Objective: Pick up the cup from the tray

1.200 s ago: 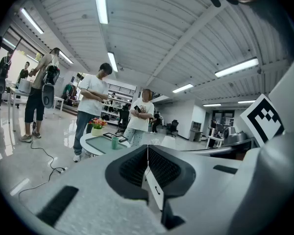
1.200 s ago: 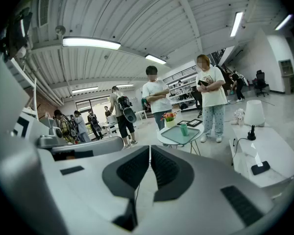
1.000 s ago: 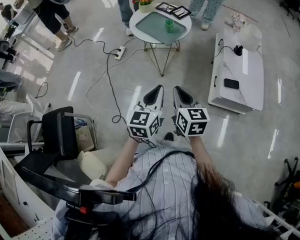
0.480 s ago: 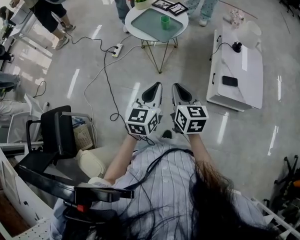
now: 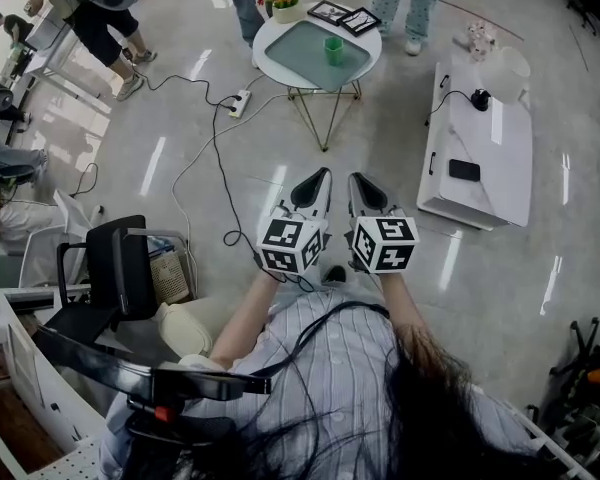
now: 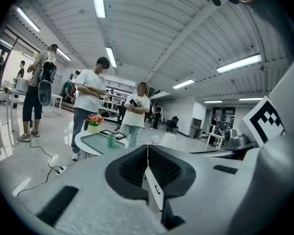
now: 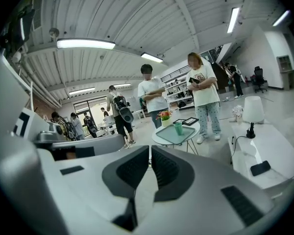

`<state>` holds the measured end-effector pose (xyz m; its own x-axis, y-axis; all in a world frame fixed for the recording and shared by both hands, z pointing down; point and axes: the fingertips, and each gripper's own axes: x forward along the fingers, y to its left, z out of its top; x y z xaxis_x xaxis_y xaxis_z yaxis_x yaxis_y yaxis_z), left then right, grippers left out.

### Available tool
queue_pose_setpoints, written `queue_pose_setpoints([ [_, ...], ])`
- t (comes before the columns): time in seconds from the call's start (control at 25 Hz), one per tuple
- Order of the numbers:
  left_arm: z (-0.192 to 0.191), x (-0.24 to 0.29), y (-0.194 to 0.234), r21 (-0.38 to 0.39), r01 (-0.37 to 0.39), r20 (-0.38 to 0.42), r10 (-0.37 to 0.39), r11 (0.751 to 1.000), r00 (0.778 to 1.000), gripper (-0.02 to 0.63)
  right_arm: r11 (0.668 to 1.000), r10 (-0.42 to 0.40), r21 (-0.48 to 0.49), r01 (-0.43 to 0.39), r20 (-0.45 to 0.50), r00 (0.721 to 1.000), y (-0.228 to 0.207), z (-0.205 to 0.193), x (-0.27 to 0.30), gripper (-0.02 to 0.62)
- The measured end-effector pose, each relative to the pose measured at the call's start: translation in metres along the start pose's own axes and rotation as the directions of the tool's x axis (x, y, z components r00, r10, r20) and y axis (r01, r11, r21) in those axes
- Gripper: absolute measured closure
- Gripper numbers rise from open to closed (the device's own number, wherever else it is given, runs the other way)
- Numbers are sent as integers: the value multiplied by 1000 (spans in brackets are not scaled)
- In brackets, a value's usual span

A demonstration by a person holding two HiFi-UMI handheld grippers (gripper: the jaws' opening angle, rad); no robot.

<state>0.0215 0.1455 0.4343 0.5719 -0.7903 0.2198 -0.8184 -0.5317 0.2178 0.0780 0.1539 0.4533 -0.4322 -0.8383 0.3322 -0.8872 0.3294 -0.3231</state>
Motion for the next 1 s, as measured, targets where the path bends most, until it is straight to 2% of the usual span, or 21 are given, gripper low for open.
queue_pose_setpoints([
  [0.2, 5, 15, 11, 2, 4, -7, -4, 1000, 1000, 591, 1000, -4, 11, 4, -3, 1000, -6, 7, 17, 561],
  [0.44, 4, 38, 44, -15, -5, -20, 4, 1000, 1000, 591, 1000, -13, 14, 13, -23, 1000, -14, 9, 50, 561],
  [0.84, 41, 81, 131, -24, 15, -27, -16, 1000, 1000, 591, 1000, -24, 16, 24, -4, 1000, 0, 50, 145, 561],
  [1.0, 62, 99, 168, 8, 47, -21, -47, 999, 999, 591, 999, -49, 23, 48, 1, 999, 8, 67, 190, 561],
])
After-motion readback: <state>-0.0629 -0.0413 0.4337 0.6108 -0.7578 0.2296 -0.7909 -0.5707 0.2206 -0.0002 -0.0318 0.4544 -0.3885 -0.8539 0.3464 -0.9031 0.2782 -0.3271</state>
